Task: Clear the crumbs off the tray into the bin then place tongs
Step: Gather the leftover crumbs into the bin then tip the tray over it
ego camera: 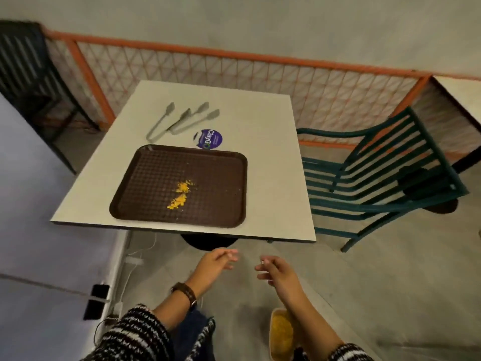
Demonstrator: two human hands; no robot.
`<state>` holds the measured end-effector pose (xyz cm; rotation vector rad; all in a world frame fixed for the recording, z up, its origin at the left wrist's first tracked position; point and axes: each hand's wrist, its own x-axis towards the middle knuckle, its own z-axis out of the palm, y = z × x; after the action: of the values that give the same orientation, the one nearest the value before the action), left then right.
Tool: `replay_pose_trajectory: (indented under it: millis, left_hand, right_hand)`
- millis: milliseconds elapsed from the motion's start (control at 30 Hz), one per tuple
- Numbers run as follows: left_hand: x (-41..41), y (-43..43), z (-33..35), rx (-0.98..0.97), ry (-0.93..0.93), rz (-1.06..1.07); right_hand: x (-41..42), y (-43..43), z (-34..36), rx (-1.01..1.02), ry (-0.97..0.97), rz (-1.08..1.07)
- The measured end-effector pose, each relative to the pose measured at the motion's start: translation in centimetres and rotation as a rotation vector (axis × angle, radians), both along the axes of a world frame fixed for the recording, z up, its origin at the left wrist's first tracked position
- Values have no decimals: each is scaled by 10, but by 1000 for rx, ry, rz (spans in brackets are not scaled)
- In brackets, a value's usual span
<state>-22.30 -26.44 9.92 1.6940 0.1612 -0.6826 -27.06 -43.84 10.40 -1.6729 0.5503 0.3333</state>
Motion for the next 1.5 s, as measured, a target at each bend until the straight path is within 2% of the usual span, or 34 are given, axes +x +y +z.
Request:
replay_pose_trajectory:
  millis: [167,267,567,667,767,833,967,1100,1300,1500]
  left_hand:
    - [83,80,14,4,-29,164]
    - [115,121,17,-6,-42,221]
    - [158,211,0,-31,14,356]
    - [163,225,-5,-35,38,386]
    - [168,230,-13,-43,50,414]
    - [169,229,-19,-51,55,422]
    - [164,218,-24,-68,47,420]
    - [148,203,-30,-44,-22,464]
    - [102,173,-40,38,-99,461]
    - [33,137,-52,360,-286,577]
  right_hand:
    - [98,59,4,-147,-51,88]
    - [162,87,-1,-321,-95,209]
    - [347,124,-34,-736,-259,493]
    - [389,119,-50,-920,-199,555]
    - [407,109,-62,-1055,-6,596]
    - [404,100,-69,-1080,20,605]
    - [369,73,-78,-1222,-81,646]
    - [320,43,-79,-1229,-182,556]
    - [211,-17,-84,-948,-36,464]
    - [62,-44,-77,-649,116,82]
